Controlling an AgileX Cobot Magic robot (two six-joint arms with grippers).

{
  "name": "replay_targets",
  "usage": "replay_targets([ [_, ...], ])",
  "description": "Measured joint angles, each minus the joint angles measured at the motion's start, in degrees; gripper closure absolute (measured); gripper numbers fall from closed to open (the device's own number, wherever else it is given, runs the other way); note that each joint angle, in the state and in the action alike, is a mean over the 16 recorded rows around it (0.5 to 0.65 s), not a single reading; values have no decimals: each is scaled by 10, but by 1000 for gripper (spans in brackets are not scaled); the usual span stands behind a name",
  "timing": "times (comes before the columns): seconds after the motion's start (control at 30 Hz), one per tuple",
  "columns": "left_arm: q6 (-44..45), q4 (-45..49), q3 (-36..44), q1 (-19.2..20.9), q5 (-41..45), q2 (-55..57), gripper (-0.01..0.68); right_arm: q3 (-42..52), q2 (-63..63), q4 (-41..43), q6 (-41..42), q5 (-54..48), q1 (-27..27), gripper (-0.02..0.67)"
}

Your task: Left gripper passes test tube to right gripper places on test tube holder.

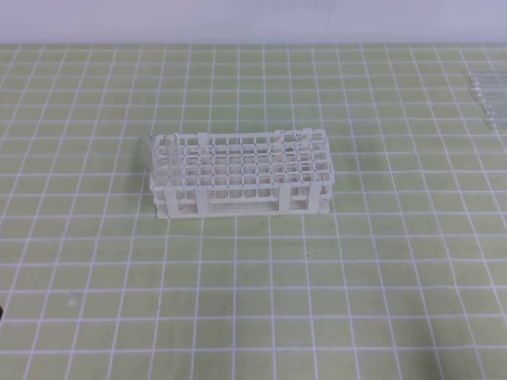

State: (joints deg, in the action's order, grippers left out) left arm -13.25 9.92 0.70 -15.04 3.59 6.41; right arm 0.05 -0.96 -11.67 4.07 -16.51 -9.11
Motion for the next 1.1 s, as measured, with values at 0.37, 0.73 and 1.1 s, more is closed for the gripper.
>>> replay_targets([
  [0.37, 185, -170, -2, 4, 38, -8, 675, 0, 0, 0, 0, 0, 0, 664],
  [0.73, 175, -167, -1, 68, 104, -61, 675, 0, 0, 0, 0, 0, 0, 664],
  [1.1, 167, -155, 0, 101, 138, -76, 675, 0, 0, 0, 0, 0, 0, 664],
])
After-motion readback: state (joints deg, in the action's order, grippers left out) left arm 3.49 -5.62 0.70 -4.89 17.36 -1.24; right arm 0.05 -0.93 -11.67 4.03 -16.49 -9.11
